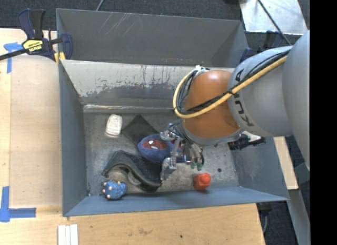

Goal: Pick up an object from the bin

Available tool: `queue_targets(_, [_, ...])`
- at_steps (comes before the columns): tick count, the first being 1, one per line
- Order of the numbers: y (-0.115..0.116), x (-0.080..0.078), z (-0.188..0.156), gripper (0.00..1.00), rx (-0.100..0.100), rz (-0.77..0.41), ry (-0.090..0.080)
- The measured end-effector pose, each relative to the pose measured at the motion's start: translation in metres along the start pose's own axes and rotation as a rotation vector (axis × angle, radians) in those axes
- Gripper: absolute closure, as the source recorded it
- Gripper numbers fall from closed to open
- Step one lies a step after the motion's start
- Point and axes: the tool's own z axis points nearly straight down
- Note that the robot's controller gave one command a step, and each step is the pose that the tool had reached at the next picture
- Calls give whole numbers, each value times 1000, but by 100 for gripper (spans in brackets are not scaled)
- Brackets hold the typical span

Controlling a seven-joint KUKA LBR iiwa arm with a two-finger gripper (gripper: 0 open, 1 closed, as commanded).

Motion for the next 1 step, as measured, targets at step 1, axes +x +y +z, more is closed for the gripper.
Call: queue_targets(1, [1, -1, 0, 100, -2, 0, -2])
